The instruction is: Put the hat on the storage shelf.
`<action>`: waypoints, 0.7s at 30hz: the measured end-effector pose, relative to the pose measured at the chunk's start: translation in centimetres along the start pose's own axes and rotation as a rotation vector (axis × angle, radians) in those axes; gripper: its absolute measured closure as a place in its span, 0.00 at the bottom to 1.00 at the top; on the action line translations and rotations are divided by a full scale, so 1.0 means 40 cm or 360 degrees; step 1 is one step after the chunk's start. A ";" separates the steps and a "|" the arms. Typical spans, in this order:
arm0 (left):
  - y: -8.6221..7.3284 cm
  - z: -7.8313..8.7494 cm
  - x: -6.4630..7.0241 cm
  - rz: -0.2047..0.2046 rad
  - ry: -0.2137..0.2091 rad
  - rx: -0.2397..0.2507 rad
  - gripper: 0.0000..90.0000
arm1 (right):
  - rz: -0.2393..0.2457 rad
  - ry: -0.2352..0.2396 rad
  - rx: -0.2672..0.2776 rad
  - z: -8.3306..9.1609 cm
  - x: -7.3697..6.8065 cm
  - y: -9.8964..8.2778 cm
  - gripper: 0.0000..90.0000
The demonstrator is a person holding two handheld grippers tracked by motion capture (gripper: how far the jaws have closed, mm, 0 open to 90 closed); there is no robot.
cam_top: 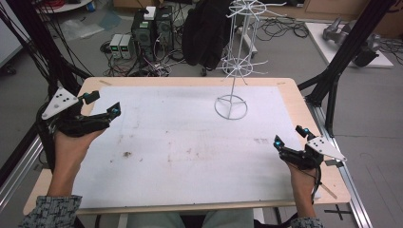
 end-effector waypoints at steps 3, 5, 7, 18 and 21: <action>-0.028 0.001 -0.007 0.0025 0.0021 -0.0001 0.20 | 0.0003 -0.0002 0.0000 -0.001 0.000 0.000 0.11; -0.048 0.002 -0.011 0.0036 0.0023 -0.0005 0.20 | 0.0003 -0.0001 -0.0001 -0.002 -0.001 0.000 0.11; -0.068 0.001 -0.015 0.0049 0.0037 -0.0012 0.20 | 0.0003 -0.0002 -0.0001 -0.002 0.000 0.000 0.11; -0.143 0.001 -0.020 0.0083 0.0080 -0.0041 0.20 | 0.0001 0.0000 -0.0002 -0.003 -0.002 0.000 0.11; -0.152 0.002 -0.022 0.0090 0.0085 -0.0035 0.20 | 0.0006 0.0006 -0.0006 -0.003 -0.003 -0.001 0.11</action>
Point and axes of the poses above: each handheld gripper's, and its own axes: z roughly backward along the jaws, y roughly out of its top, x roughly to its right, the point moved 7 cm from there along -z, roughly forward along the jaws, and after that the axes turned 11 degrees about -y, right-handed, at the moved point
